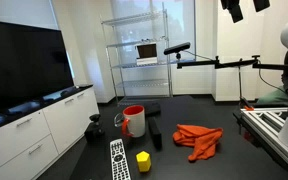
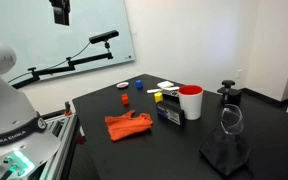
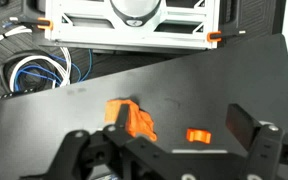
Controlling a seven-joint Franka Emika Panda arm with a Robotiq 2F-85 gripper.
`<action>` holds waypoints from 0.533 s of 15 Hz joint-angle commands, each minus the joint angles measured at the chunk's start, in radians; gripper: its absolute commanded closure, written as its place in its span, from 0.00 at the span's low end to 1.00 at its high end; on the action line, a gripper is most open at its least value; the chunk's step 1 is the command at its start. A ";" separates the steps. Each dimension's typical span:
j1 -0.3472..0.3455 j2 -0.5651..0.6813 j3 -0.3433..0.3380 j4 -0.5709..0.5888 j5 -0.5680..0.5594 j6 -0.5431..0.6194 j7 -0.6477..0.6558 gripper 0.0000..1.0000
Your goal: Use the orange towel to wipe the tabletop.
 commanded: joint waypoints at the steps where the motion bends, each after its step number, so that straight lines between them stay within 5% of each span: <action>1: -0.012 -0.003 0.008 0.021 0.004 0.002 -0.007 0.00; 8: -0.012 -0.020 0.008 0.044 0.004 0.000 -0.007 0.00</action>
